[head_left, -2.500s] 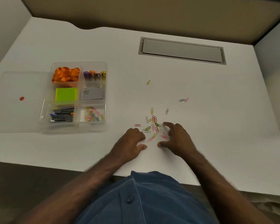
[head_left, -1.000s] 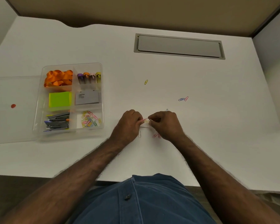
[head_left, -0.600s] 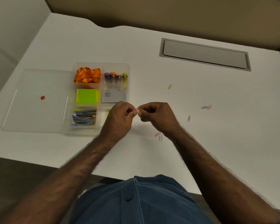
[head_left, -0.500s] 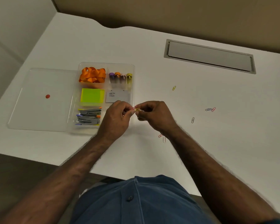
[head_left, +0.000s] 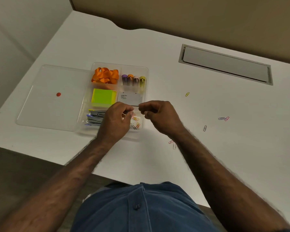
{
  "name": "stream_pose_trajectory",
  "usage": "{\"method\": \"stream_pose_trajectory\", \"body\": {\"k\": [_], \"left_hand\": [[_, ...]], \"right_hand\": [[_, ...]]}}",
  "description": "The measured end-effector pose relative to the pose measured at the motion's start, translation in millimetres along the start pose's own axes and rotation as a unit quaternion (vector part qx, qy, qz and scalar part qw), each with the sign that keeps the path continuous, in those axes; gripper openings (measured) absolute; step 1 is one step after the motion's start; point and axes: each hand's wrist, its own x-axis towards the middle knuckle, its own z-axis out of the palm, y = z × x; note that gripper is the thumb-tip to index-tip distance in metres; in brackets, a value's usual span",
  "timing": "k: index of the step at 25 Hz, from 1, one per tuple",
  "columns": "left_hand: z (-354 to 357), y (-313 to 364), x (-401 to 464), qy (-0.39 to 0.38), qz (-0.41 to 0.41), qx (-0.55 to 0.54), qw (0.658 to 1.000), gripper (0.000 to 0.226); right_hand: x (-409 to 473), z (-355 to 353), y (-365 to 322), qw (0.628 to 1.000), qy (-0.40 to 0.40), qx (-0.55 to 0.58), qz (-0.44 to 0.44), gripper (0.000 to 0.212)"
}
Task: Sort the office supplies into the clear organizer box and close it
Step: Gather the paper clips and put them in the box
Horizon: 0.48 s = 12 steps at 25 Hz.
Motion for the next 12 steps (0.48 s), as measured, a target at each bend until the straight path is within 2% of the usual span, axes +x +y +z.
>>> {"method": "stream_pose_trajectory", "body": {"k": [4,8,10,12], "left_hand": [[20.7,21.3,-18.6,-0.018,0.072,-0.030,0.997,0.011],[59.4,34.6,-51.3,-0.097,0.146,-0.026,0.984,0.017],[80.7,34.8,-71.1,-0.136,0.155,-0.001,0.978,0.027],[100.1,33.1,-87.5,-0.177,0.154,0.062,0.970,0.046]], "right_hand": [[-17.9,-37.6,34.8,0.997,0.070,0.003,0.013,0.027],[-42.1,-87.6,91.8,0.984,0.160,-0.049,0.064,0.030],[-51.3,-115.0,123.4,0.969,0.213,-0.094,0.078,0.036],[-56.8,-143.0,154.1,0.950,0.255,-0.160,0.088,0.047]]}}
